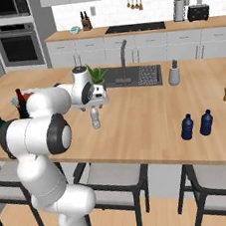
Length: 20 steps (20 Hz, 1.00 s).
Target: Move the plastic bottles in the middle to the plastics group, and the glass bottles in the middle to the glass group.
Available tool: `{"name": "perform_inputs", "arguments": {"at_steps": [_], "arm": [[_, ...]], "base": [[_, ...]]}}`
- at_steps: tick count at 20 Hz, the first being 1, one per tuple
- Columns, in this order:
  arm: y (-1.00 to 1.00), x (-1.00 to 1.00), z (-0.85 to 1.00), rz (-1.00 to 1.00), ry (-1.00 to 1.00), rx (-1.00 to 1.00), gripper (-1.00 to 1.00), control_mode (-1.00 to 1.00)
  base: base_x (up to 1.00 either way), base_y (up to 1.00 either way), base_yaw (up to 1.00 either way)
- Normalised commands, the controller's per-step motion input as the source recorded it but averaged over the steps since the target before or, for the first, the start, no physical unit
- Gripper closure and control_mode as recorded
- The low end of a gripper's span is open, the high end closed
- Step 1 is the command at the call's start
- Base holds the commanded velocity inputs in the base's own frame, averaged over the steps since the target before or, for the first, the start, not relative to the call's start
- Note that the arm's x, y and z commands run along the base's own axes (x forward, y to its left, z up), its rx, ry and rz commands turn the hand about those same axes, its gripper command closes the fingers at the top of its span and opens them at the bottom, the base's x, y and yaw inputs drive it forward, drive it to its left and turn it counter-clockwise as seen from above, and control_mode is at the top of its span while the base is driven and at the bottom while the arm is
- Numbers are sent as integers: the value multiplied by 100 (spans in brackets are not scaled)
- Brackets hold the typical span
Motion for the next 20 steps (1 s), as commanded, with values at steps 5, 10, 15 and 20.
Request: {"name": "perform_inputs", "arguments": {"at_steps": [5,10,15,20], "arm": [[15,13,-8,0,-7,5,-100,-100],[20,37,-2,0,-1,0,-100,-100],[10,23,-7,0,0,0,-100,-100],[0,1,-23,0,0,0,-100,-100]], "base": [[0,0,0],[0,0,0],[0,0,0],[0,0,0]]}}
